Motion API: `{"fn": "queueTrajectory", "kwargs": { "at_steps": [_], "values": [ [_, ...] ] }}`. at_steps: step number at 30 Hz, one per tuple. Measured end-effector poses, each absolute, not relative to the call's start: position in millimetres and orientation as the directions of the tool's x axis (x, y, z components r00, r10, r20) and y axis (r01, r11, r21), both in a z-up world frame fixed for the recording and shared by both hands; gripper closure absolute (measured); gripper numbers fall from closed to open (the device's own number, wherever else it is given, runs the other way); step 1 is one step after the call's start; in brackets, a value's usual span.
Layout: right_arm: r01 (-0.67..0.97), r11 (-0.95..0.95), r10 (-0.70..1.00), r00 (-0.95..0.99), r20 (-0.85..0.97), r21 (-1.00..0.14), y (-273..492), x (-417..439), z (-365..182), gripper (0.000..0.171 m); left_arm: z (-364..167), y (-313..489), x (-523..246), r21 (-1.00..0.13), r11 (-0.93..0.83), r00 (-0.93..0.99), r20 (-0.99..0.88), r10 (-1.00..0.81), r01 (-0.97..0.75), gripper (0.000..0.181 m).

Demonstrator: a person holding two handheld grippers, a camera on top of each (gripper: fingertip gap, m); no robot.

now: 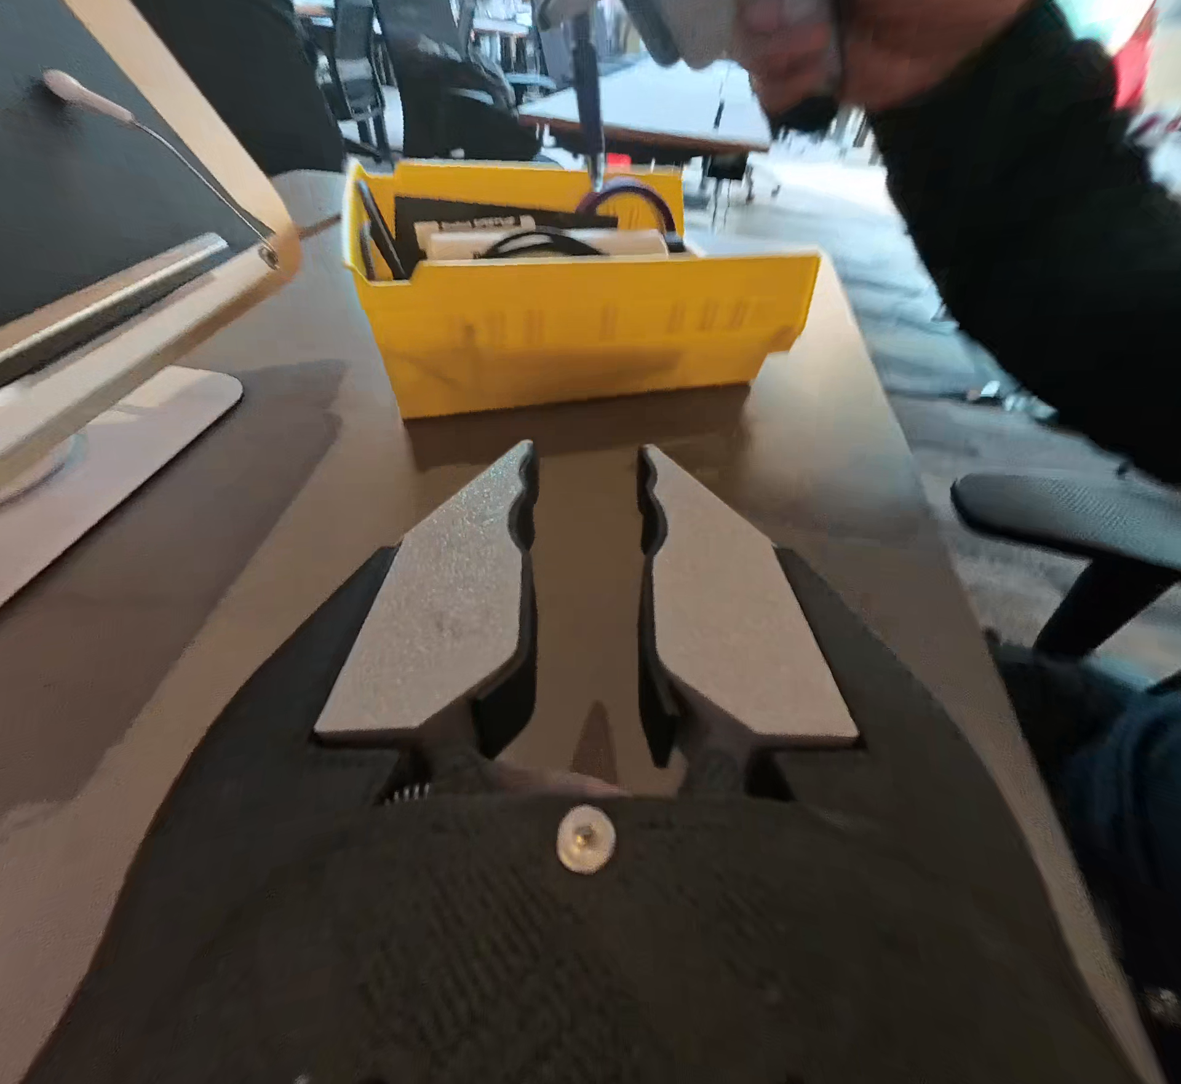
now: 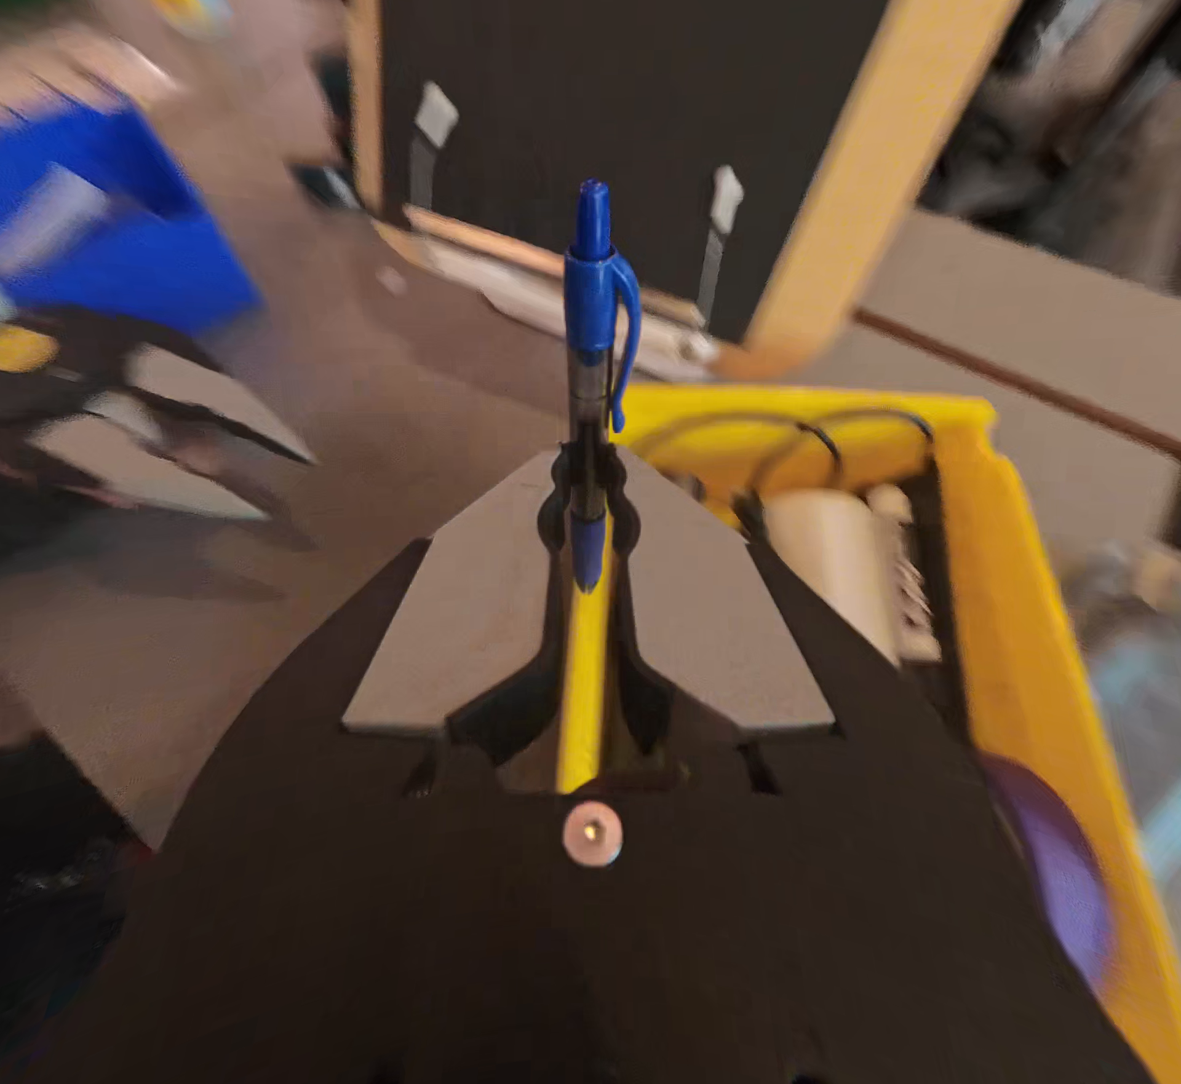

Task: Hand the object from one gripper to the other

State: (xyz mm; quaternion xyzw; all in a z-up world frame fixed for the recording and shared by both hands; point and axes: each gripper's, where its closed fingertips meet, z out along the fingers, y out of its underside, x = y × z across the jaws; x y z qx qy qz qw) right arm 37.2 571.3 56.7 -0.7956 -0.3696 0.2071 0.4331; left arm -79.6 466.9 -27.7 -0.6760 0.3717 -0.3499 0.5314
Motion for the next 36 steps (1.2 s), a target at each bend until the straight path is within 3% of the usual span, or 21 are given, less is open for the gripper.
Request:
{"fn": "queueTrajectory", "kwargs": {
  "at_steps": [5,7,9,13,18,22,29,31,36],
  "values": [
    [0.641,-0.591,0.702,0.708,0.08,-0.489,585.9,89.7,-41.3,0.164,-53.2,461.9,-68.1,-0.946,-0.068,0.473,-0.096,-0.876,-0.317,0.153],
    [0.666,-0.612,0.7,0.707,0.099,-0.427,585.7,95.4,-61.8,0.133,-60.3,461.2,-65.0,-0.936,-0.07,0.467,-0.106,-0.878,-0.345,0.151],
    [0.643,-0.597,0.679,0.723,0.125,-0.48,592.7,92.2,-59.7,0.132,-68.6,465.0,-66.6,-0.922,-0.076,0.476,-0.124,-0.87,-0.38,0.15],
    [0.537,-0.47,0.641,0.753,0.148,-0.7,607.0,63.4,-20.9,0.132,-76.6,475.6,-74.5,-0.909,-0.085,0.511,-0.151,-0.846,-0.409,0.15],
    [0.373,-0.279,0.776,0.631,0.021,-0.885,574.3,-23.5,22.9,0.128,-76.1,488.0,-85.0,-0.913,-0.129,0.575,-0.129,-0.808,-0.386,0.15],
    [0.384,-0.295,0.868,0.49,-0.078,-0.875,549.8,-91.5,-8.5,0.112,-76.4,500.3,-96.2,-0.916,-0.183,0.644,-0.099,-0.759,-0.356,0.146],
    [0.407,-0.271,0.871,0.489,-0.043,-0.872,574.0,-141.6,-85.3,0.119,-79.3,509.2,-107.5,-0.91,-0.227,0.691,-0.084,-0.718,-0.347,0.134],
    [0.49,-0.275,0.879,0.477,-0.01,-0.827,575.1,-140.9,-108.0,0.12,-81.4,509.8,-109.0,-0.903,-0.232,0.69,-0.092,-0.718,-0.361,0.132],
    [0.521,-0.259,0.885,0.466,0.017,-0.813,574.6,-139.3,-111.2,0.119,-80.8,509.9,-114.4,-0.87,-0.183,0.686,-0.215,-0.695,-0.458,0.127]
  ]
}}
